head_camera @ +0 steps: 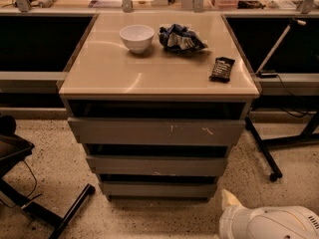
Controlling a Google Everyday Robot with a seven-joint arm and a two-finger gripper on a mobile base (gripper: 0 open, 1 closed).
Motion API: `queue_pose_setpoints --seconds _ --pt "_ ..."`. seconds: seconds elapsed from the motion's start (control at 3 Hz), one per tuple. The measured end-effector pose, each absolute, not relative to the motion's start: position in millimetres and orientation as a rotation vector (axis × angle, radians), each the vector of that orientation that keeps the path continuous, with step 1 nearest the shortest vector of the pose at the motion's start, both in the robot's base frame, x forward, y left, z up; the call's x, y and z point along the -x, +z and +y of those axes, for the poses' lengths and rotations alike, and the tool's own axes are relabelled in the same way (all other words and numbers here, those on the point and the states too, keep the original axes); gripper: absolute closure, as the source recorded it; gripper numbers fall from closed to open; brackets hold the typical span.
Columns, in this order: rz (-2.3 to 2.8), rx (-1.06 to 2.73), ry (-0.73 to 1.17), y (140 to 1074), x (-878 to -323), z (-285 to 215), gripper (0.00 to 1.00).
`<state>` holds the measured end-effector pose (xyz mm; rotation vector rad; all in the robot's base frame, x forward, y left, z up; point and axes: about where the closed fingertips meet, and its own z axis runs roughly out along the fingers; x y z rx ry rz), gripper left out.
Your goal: Open bottom drawer
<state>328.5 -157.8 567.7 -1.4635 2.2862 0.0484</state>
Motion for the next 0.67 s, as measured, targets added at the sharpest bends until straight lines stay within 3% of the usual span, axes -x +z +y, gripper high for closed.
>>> queue_pose_setpoints --seconds 0.67 --pt "2.264 1.413 -0.010 566.9 -352.2 -168.5 0.00"
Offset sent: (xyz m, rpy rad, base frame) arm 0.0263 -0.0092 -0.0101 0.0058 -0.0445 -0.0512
